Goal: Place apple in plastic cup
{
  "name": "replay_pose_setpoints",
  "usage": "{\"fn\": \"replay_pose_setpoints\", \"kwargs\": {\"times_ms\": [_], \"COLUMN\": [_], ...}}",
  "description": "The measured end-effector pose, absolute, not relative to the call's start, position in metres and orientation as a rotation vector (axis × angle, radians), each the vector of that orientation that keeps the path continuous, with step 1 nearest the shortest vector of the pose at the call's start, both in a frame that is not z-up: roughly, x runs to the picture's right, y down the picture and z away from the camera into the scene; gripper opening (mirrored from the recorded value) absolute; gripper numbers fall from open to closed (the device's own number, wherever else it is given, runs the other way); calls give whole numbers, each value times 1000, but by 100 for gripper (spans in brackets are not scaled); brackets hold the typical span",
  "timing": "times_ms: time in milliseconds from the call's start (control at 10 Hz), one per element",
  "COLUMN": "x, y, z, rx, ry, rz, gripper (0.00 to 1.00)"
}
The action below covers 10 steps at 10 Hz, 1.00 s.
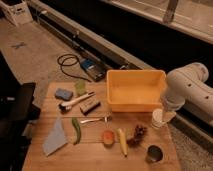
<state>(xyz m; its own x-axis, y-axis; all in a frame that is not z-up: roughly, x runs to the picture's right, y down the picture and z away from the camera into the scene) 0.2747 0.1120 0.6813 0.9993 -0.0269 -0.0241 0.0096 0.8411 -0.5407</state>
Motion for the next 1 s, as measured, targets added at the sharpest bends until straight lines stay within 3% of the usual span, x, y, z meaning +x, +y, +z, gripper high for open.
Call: {"fn": "replay_pose_setpoints", "kwargs": {"times_ms": [700,1000], "x": [115,109], "y": [160,164], "z": [698,697], "rx": [-659,-661], "ry": [-92,-95], "rz": [-399,-424], "gripper": [65,65]}}
